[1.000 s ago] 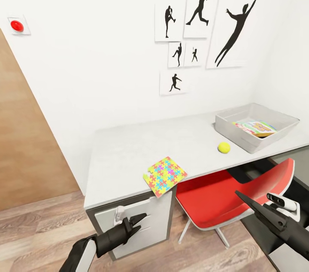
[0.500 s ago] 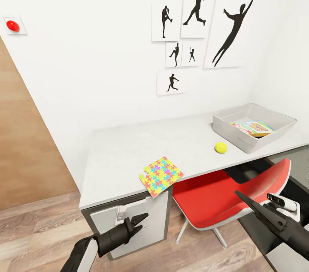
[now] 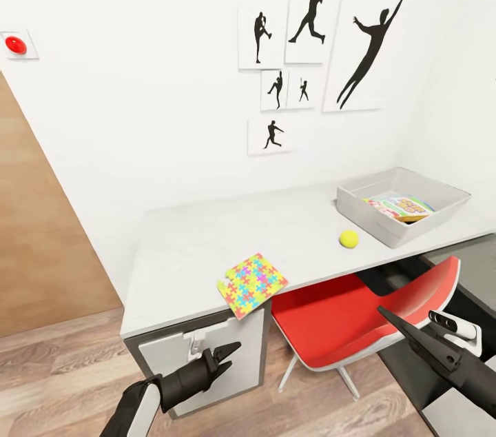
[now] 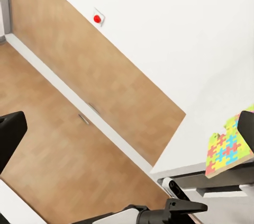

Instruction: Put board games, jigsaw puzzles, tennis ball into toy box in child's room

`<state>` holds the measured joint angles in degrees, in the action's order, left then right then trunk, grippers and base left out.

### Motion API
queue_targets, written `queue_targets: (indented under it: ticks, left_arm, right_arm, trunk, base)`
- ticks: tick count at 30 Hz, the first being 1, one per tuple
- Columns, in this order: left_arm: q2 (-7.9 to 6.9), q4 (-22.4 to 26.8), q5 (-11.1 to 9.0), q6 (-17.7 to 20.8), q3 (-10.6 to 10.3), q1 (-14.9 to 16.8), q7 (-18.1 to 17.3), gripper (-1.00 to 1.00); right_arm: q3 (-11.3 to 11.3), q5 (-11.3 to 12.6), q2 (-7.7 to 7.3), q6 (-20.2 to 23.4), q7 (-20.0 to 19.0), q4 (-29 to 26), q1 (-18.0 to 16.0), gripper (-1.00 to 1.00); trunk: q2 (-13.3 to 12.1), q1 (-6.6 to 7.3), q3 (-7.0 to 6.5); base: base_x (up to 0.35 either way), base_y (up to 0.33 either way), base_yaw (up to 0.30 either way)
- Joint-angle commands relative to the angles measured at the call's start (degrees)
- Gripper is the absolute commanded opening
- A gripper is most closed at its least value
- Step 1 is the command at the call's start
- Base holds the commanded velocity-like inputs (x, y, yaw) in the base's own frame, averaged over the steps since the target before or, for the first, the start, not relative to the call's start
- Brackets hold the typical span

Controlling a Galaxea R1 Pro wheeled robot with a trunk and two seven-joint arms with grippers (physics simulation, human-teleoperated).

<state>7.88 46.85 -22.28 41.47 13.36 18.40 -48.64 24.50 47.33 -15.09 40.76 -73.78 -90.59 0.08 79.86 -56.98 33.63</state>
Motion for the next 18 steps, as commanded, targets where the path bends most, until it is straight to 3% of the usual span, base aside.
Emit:
queue_targets:
  ticks: [1,18]
  left_arm:
    - [0.07,0.0,-0.04,0.3,0.18,0.02,-0.13,1.0]
    - [0.14,0.15,-0.04,0.18,0.16,0.01,-0.18,1.0]
  right_arm:
    - [0.0,0.31,-0.02,0.47,0.04,-0.02,0.01,1.0]
    - [0.0,0.23,-0.02,0.47,0.04,-0.02,0.01,1.0]
  trunk:
    - [0.01,0.01,0.04]
    - [-1.19,0.66,-0.5]
  base:
    - [0.0,-0.002,0.0]
    - [0.0,0.0,0.0]
